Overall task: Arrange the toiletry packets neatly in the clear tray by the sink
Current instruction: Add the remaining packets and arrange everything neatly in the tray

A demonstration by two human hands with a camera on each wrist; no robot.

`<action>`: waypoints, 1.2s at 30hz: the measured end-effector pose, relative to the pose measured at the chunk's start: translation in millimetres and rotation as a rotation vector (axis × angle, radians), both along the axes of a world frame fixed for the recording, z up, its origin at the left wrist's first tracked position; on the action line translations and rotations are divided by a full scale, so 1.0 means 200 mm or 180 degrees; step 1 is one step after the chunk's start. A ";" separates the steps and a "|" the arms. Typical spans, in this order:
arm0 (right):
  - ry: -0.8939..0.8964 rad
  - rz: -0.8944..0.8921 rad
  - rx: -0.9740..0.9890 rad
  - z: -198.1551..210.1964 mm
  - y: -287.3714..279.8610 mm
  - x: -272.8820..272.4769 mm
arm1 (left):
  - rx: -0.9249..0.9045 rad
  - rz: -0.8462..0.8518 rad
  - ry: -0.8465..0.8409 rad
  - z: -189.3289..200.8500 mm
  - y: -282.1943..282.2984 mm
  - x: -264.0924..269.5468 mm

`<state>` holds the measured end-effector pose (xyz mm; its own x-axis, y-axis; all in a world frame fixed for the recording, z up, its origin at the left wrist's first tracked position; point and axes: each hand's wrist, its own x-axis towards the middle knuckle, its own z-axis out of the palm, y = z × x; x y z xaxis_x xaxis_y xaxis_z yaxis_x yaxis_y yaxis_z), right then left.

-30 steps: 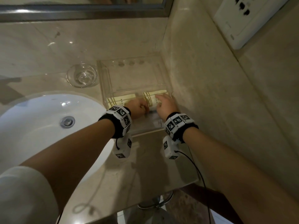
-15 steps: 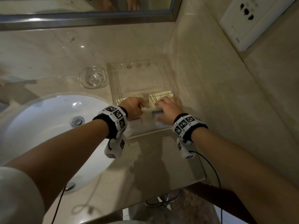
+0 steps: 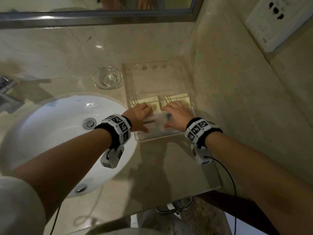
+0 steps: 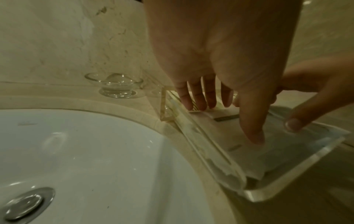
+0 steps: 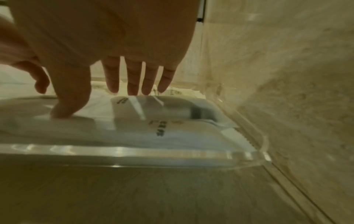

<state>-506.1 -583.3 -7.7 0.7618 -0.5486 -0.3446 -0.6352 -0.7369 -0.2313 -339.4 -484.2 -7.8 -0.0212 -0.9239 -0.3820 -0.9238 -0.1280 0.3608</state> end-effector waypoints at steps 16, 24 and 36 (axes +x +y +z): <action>0.0242 0.0194 0.0748 0.05 0.15 0.04 | -0.0001 -0.0221 -0.0245 0.01 0.07 0.04; 0.0323 0.0226 0.0823 0.09 0.19 0.07 | -0.0064 -0.0018 0.0009 -0.01 0.08 0.04; 0.0394 0.0209 0.0719 0.10 0.22 0.06 | -0.0189 -0.0347 -0.0708 -0.02 0.11 0.01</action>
